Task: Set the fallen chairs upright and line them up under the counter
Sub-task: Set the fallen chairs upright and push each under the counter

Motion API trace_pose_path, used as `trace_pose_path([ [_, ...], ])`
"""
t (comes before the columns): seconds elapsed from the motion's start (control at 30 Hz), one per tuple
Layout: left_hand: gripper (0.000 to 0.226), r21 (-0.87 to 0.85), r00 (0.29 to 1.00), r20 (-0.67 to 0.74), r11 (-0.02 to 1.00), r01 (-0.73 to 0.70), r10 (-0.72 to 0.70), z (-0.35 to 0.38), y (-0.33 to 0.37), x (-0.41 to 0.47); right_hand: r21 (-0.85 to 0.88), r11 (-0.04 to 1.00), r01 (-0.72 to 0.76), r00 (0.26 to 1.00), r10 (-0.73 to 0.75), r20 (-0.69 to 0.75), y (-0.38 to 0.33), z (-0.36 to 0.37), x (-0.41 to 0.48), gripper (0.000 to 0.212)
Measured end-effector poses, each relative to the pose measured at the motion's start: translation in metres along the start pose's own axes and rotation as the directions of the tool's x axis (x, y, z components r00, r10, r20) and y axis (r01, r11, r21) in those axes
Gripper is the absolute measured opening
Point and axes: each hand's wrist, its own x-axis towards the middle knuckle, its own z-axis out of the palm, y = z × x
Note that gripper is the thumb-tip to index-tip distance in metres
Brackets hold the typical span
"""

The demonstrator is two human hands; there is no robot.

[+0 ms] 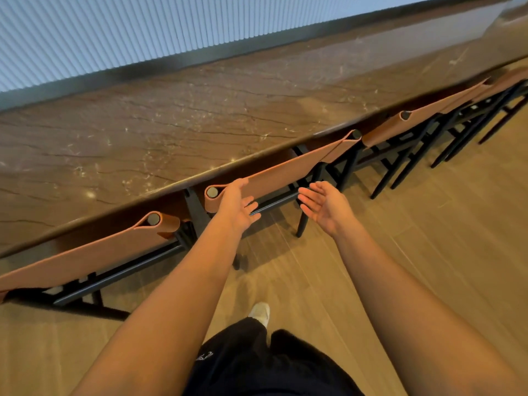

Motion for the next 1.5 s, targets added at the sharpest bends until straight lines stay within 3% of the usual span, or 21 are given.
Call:
trace_pose_path([
  [0.1,0.068,-0.034,0.997,-0.083,0.999,0.007,-0.01,0.016,0.004,0.013,0.02,1.0,-0.019,1.0,0.019,-0.011,-0.017,0.003,0.022,0.04],
  [0.33,0.045,-0.175,0.984,-0.176,0.985,-0.003,-0.028,0.04,0.005,0.04,0.103,0.989,-0.105,0.993,0.109,-0.036,-0.061,0.001,0.075,0.065],
  [0.53,0.041,-0.276,0.949,-0.314,0.956,-0.097,0.005,0.064,0.004,0.07,0.047,0.969,-0.243,0.97,0.243,0.006,-0.091,-0.005,0.121,0.048],
  [0.7,0.039,-0.35,0.923,-0.384,0.925,-0.147,0.002,0.072,0.007,0.088,-0.153,0.939,-0.307,0.948,0.316,0.045,-0.114,-0.005,0.152,0.023],
  [0.77,0.038,-0.351,0.907,-0.421,0.924,-0.154,-0.009,0.076,0.011,0.094,-0.227,0.915,-0.332,0.935,0.351,0.048,-0.123,-0.003,0.163,0.023],
  [0.87,0.041,-0.35,0.893,-0.449,0.924,-0.156,-0.02,0.078,0.012,0.095,-0.179,0.908,-0.379,0.923,0.385,-0.002,-0.127,-0.001,0.172,0.03],
  [1.1,0.043,-0.378,0.889,-0.457,0.91,-0.167,-0.027,0.08,0.018,0.092,-0.04,0.946,-0.321,0.946,0.319,-0.05,-0.121,0.003,0.183,0.039],
  [1.4,0.046,-0.348,0.891,-0.454,0.924,-0.16,-0.017,0.084,0.008,0.091,-0.045,0.966,-0.255,0.967,0.255,-0.016,-0.122,-0.012,0.172,0.035],
  [1.5,0.037,-0.35,0.899,-0.439,0.922,-0.165,-0.005,0.094,-0.001,0.091,-0.057,0.967,-0.249,0.968,0.247,-0.04,-0.125,-0.026,0.175,0.03],
])
